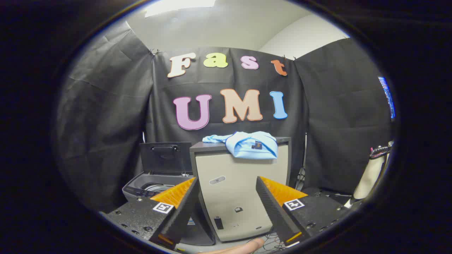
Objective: Put the clothes into the washing machine and then close the washing machine lid.
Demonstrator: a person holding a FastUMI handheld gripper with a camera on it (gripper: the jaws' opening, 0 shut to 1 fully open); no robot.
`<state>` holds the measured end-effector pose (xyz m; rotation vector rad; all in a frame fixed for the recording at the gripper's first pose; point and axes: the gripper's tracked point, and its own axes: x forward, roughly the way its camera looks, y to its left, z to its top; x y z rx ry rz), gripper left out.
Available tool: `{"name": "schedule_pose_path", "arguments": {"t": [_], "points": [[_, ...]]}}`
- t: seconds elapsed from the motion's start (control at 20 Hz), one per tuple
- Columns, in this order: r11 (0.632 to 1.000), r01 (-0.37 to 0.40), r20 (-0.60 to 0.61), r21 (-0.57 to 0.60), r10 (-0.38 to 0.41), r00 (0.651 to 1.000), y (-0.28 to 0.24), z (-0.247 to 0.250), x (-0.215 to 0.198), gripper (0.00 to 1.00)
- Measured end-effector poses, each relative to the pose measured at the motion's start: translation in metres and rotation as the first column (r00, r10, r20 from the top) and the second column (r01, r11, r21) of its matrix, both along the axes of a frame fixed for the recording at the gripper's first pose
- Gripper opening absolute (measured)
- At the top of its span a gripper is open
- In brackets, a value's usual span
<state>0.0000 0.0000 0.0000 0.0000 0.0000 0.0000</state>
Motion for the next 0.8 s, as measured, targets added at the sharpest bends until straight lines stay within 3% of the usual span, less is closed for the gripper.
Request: {"name": "schedule_pose_path", "arguments": {"t": [0.8], "points": [[1.0, 0.024, -0.026, -0.006, -0.024, 0.999, 0.005, 0.002, 0.043, 0.98]]}}
